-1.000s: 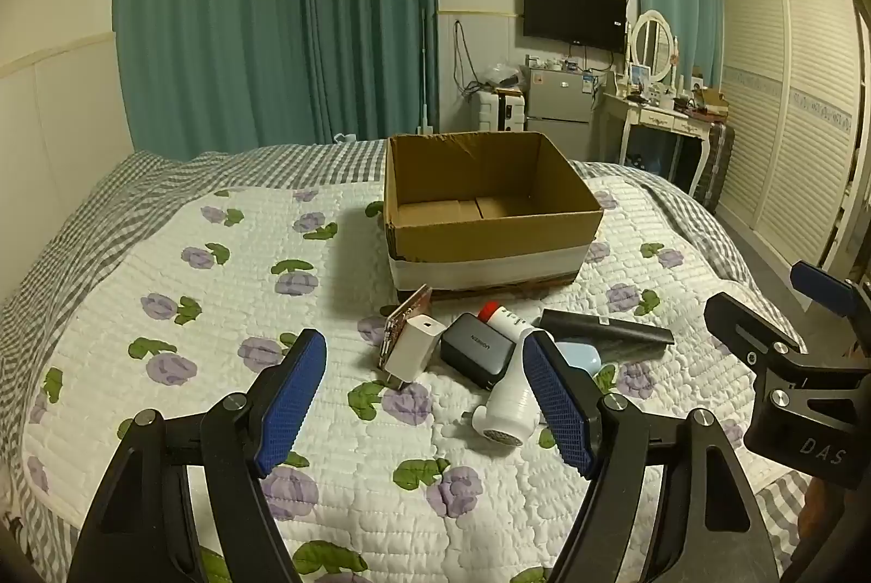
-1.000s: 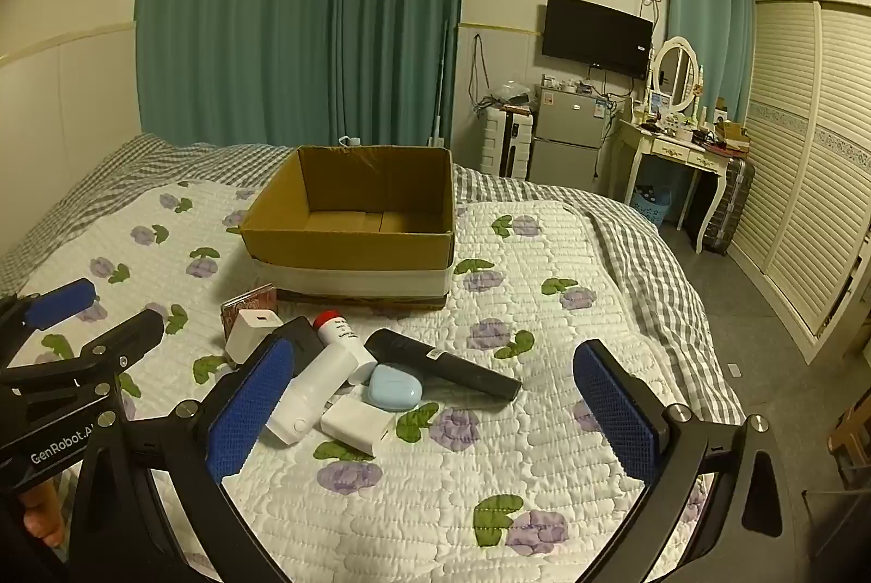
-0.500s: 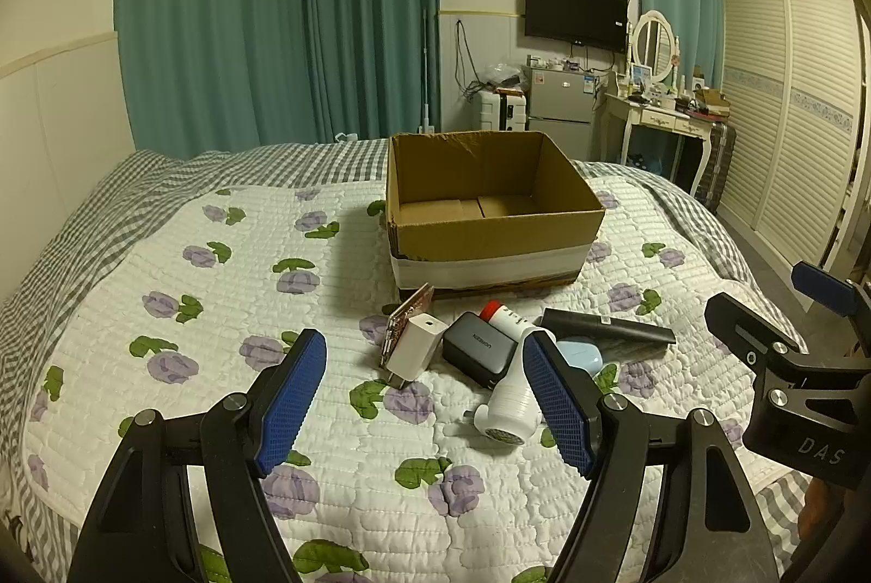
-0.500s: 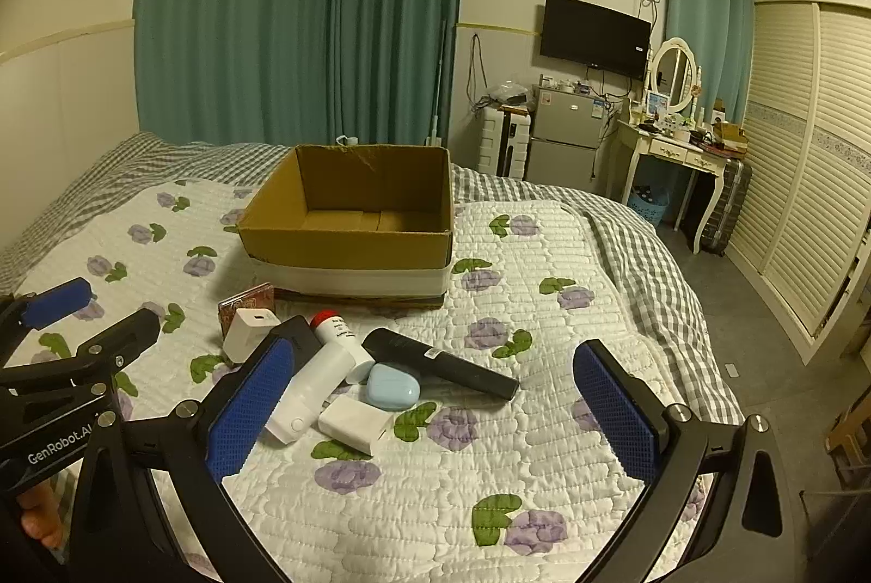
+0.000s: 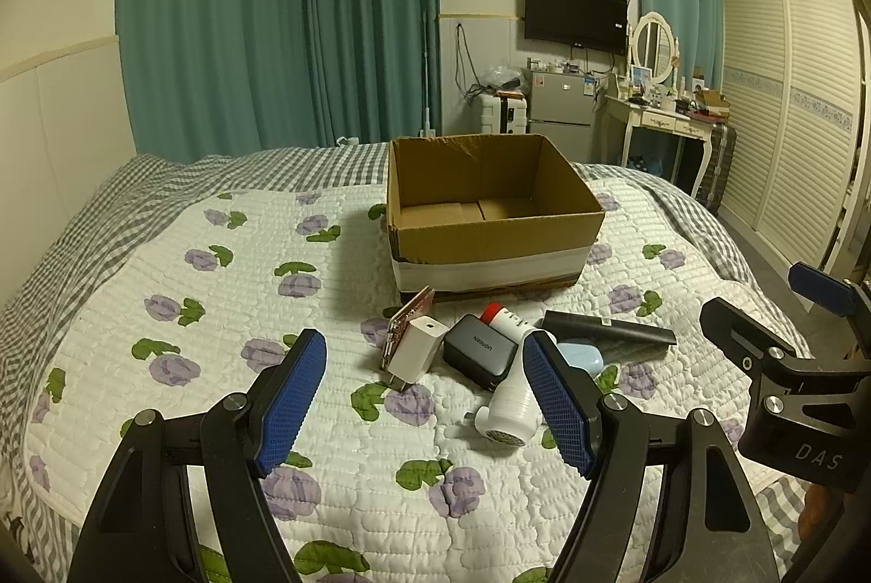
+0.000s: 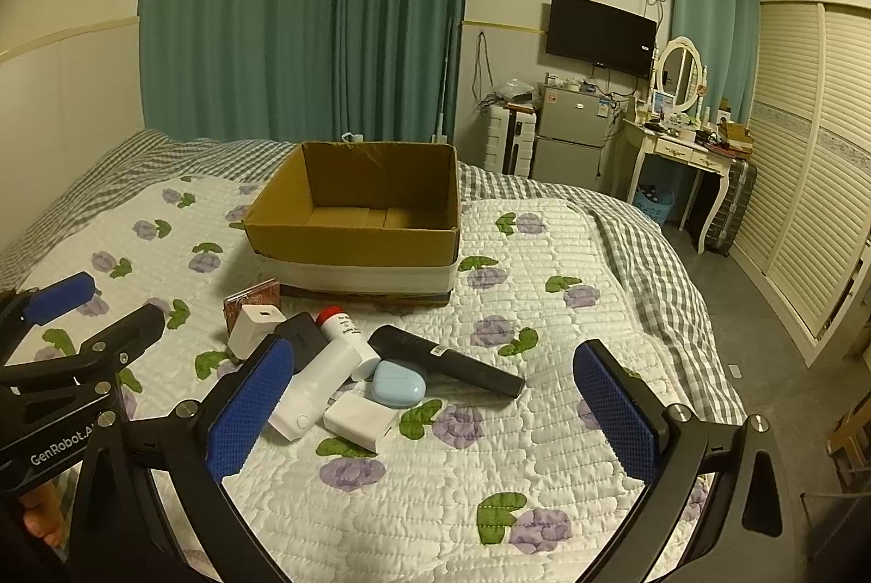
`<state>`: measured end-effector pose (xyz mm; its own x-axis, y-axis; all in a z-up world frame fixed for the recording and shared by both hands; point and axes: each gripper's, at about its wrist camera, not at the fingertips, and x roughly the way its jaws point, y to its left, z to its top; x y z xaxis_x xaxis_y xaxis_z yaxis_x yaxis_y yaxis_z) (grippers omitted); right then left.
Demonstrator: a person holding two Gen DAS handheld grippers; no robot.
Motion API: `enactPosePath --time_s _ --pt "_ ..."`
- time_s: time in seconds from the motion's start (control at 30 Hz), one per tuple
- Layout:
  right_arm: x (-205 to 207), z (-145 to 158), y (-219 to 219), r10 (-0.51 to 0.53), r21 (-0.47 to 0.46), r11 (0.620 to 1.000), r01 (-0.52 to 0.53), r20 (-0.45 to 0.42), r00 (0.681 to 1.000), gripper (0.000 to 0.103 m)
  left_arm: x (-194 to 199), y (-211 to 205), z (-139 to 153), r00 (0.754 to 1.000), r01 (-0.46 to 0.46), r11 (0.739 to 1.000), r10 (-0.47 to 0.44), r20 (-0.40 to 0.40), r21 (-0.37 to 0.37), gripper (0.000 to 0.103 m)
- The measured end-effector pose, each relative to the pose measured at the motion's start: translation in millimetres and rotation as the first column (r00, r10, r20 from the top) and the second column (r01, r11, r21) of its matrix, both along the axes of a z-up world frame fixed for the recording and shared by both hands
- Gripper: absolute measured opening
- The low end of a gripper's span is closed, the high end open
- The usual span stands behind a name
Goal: Organize rigid objects
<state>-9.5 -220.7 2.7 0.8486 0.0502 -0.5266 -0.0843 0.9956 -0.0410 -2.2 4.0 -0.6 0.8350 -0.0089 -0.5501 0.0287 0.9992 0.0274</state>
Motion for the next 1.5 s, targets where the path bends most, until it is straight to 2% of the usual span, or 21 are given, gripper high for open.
enactPosePath --time_s 1.5 --pt "0.3 -2.0 1.8 0.01 -0.003 1.0 -0.01 -0.011 1.0 0.103 0.5 1.0 1.9 1.0 0.003 1.0 -0.003 0.001 0.005 0.078"
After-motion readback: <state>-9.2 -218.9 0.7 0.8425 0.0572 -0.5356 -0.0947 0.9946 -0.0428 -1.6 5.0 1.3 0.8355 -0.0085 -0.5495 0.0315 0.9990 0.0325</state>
